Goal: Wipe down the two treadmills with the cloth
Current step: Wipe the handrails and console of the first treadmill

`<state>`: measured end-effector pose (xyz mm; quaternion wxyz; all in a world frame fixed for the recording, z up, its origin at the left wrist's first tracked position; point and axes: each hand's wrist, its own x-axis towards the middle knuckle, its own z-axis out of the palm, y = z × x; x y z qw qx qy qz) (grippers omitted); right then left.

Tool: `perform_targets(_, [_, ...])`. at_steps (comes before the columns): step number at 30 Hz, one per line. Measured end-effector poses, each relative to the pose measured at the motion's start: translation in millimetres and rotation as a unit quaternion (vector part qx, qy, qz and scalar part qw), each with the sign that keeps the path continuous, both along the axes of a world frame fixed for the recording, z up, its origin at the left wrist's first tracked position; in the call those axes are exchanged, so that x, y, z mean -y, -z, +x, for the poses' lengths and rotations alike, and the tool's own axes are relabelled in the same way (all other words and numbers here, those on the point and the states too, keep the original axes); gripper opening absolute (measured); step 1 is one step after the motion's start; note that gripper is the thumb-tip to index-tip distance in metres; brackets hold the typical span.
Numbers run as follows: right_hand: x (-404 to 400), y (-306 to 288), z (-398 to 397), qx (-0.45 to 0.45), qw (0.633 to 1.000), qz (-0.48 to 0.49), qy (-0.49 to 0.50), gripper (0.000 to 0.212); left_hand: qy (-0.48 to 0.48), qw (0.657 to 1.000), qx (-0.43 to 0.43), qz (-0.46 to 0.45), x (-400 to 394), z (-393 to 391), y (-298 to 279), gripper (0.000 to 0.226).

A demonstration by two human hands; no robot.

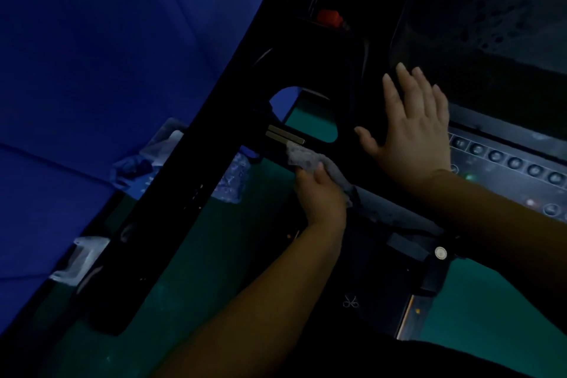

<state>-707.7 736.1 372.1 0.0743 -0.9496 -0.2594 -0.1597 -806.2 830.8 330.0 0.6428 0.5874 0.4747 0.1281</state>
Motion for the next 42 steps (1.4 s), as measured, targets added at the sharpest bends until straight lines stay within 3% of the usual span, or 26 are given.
perform_targets(3, [0,0,0,-0.001,1.000,0.004,-0.004,0.080,-0.075,0.997,-0.023,0.007,-42,18,-8,0.038])
perform_targets(5, [0,0,0,-0.003,1.000,0.005,-0.009,0.080,-0.073,0.997,-0.035,0.016,-54,24,-10,0.039])
perform_targets(12, [1,-1,0,-0.009,1.000,0.017,-0.021,0.080,0.088,0.995,-0.043,-0.023,-15,-9,-3,0.035])
perform_targets(19, [6,-6,-1,-0.048,0.994,0.070,-0.070,0.071,0.058,0.976,0.035,0.205,-64,-78,-48,0.027])
perform_targets(22, [1,-5,-14,-0.083,0.979,0.124,-0.141,0.063,0.031,0.932,0.014,0.360,-89,-114,-67,0.021])
perform_targets(26, [-10,6,-34,-0.124,0.969,0.101,-0.189,0.063,-0.021,0.870,-0.024,0.493,-128,-157,-89,0.034])
perform_targets(28, [-15,12,-37,-0.123,0.971,0.069,-0.192,0.062,-0.021,0.878,-0.035,0.477,-152,-170,-90,0.037])
perform_targets(30, [-20,16,-39,-0.122,0.973,0.053,-0.191,0.060,-0.006,0.918,-0.035,0.395,-171,-177,-80,0.039])
perform_targets(31, [-23,17,-41,-0.122,0.973,0.049,-0.189,0.060,0.027,0.921,-0.056,0.384,-175,-180,-73,0.040])
perform_targets(33, [-28,20,-44,-0.117,0.976,0.042,-0.179,0.059,0.084,0.896,-0.096,0.425,-176,-179,-59,0.039])
perform_targets(39, [-38,32,-63,-0.111,0.983,0.003,-0.144,0.059,0.125,0.951,0.003,0.284,-192,-116,-75,0.032])
perform_targets(42, [-43,38,-73,-0.108,0.988,-0.006,-0.114,0.061,0.179,0.941,0.006,0.287,-200,-106,-81,0.033])
